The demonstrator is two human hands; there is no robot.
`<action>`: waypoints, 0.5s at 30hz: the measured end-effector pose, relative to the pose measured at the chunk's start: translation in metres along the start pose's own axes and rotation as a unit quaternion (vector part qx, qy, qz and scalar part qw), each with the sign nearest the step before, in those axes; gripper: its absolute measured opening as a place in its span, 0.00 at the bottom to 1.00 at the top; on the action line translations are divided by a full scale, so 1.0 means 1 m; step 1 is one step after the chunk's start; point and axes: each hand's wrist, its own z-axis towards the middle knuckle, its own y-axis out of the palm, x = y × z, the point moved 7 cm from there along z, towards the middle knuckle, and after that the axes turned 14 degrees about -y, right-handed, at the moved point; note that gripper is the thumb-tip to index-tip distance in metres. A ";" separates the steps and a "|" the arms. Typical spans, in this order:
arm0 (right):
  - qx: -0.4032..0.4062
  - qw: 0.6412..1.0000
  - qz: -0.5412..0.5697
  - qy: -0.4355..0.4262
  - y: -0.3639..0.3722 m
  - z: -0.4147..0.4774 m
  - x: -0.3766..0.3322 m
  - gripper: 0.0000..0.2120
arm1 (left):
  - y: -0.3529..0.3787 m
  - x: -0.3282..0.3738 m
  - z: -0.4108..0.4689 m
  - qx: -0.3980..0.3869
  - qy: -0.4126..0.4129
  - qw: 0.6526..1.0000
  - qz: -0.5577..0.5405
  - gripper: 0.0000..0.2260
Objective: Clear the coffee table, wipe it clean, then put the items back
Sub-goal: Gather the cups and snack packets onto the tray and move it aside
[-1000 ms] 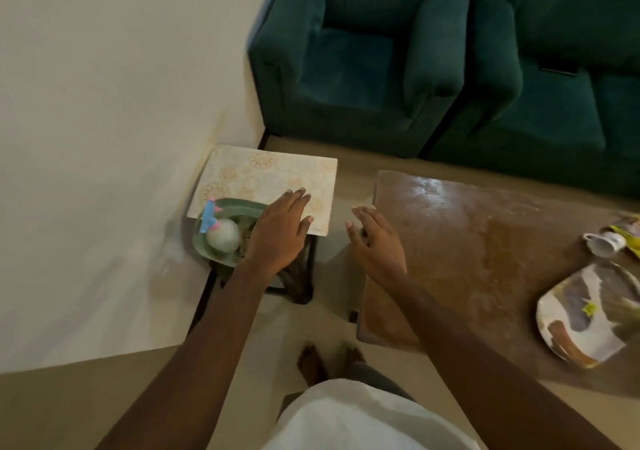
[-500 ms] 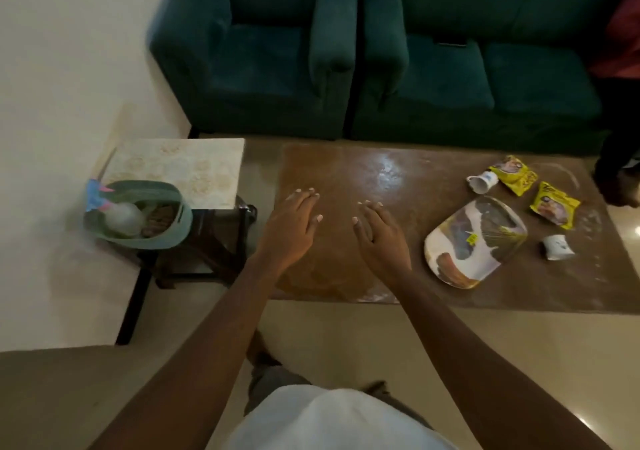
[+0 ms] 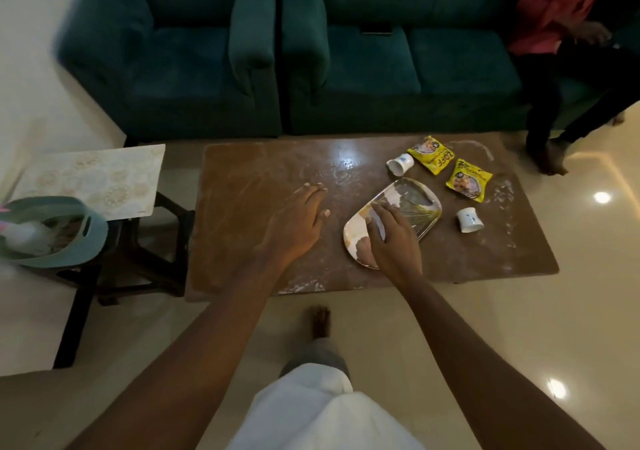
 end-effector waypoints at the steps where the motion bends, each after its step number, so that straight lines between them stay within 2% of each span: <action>1: 0.007 1.000 0.001 0.005 -0.006 0.001 0.009 0.18 | 0.006 0.009 0.006 -0.004 0.002 1.000 0.000 0.22; 15: 0.017 0.999 -0.025 0.031 -0.063 0.079 0.136 0.18 | 0.065 0.118 0.129 -0.035 0.012 0.999 -0.015 0.22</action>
